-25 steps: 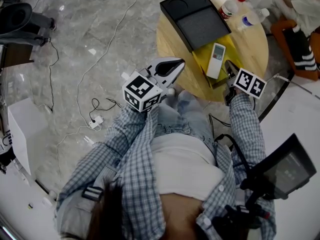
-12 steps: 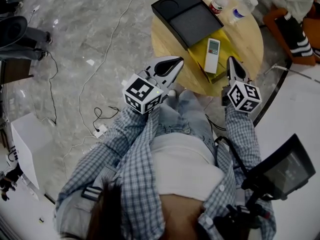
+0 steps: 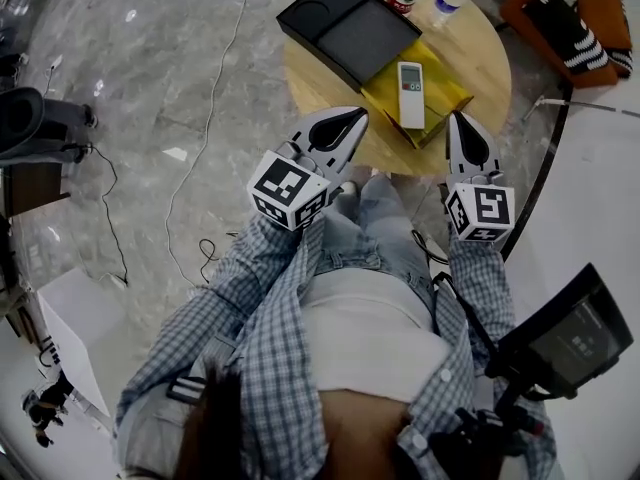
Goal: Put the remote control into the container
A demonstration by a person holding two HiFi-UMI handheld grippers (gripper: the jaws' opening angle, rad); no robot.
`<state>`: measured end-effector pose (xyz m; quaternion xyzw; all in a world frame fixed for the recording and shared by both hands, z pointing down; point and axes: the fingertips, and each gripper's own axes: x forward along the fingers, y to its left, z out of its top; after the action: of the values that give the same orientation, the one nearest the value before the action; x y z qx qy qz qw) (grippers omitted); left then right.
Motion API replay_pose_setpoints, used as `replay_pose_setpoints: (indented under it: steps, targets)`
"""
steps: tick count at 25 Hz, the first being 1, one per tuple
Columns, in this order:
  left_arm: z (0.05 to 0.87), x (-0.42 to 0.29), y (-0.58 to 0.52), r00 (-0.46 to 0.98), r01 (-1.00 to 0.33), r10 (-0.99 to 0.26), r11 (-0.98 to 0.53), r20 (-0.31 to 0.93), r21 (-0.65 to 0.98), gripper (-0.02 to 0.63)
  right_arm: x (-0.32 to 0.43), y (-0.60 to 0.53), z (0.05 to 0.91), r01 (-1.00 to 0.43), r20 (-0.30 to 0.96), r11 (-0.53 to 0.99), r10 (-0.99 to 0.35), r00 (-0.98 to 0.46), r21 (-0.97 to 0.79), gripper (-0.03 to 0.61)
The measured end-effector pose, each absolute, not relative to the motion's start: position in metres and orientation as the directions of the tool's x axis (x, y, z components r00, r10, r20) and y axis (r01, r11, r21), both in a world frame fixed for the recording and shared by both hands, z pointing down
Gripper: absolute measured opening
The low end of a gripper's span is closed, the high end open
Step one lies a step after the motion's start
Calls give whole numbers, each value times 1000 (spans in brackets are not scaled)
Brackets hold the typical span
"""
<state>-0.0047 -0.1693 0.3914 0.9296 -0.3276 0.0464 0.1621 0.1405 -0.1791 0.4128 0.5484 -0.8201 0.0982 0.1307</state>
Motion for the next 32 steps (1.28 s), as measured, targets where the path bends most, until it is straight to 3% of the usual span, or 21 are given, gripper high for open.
replay_pose_setpoints:
  steps: [18,32]
  targets:
    - [386,21,-136,839,-537,-503,-828,209,162,9,153,-121,370,-953,215,282,-943,-254,110,6]
    - [366,64,-153,828,-558,-537,-814,158,160,9,190,-117,346,-944,162,296,-949,-272,144,6]
